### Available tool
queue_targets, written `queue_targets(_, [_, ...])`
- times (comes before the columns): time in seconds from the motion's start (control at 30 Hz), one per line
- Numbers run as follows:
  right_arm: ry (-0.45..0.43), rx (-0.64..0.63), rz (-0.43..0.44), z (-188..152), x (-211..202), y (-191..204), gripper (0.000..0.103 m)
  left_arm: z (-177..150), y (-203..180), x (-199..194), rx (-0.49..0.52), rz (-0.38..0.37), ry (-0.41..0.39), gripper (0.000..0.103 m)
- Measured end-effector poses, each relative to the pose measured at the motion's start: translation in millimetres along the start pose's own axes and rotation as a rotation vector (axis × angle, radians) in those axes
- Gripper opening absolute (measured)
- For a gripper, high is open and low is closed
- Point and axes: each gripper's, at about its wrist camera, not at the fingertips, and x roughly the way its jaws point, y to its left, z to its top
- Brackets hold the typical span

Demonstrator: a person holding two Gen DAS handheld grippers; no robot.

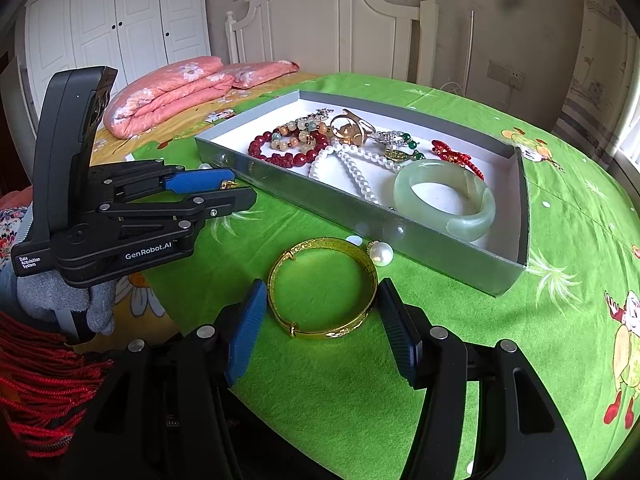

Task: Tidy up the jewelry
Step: 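Grasp the gold ring with the left tool while the right tool approaches the gold bangle, then place the gold ring in the tray with the left tool while the right tool carries the gold bangle there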

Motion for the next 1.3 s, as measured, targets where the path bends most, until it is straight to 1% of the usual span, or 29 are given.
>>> queue_targets(0.07, [-0.001,0.000,0.000,0,0,0,0.056,0,2,0,-0.008,-0.015,0.000,0.024])
queue_targets(0.27, [-0.003,-0.002,0.007,0,0,0,0.056,-3,-1,-4,-0.008,-0.024,-0.005,0.024])
queue_targets(0.53, [-0.023,0.009,0.033,0,-6,-2,0.056,-12,-5,-18,-0.002,-0.047,-0.010,0.024])
queue_targets(0.7, [-0.045,0.013,0.035,1,-17,-2,0.056,-11,-2,-30,-0.017,-0.049,-0.035,0.024])
queue_targets(1.0, [-0.094,0.020,0.030,10,-35,-4,0.055,-3,-5,-46,-0.013,-0.060,-0.074,0.024])
queue_targets(1.03, [-0.100,0.022,0.028,11,-38,-5,0.055,-1,-4,-47,-0.014,-0.061,-0.078,0.024])
queue_targets(1.07, [-0.109,0.025,0.027,12,-40,-6,0.051,0,-4,-49,-0.016,-0.062,-0.081,0.024])
queue_targets(1.1, [-0.114,0.030,0.030,13,-42,-7,0.039,1,-4,-49,-0.018,-0.062,-0.085,0.024])
queue_targets(1.2, [-0.133,0.041,0.024,17,-48,-12,0.039,4,-3,-51,-0.020,-0.064,-0.093,0.024])
queue_targets(1.3, [-0.122,0.045,0.015,17,-46,-16,0.039,5,-3,-50,-0.021,-0.065,-0.092,0.024])
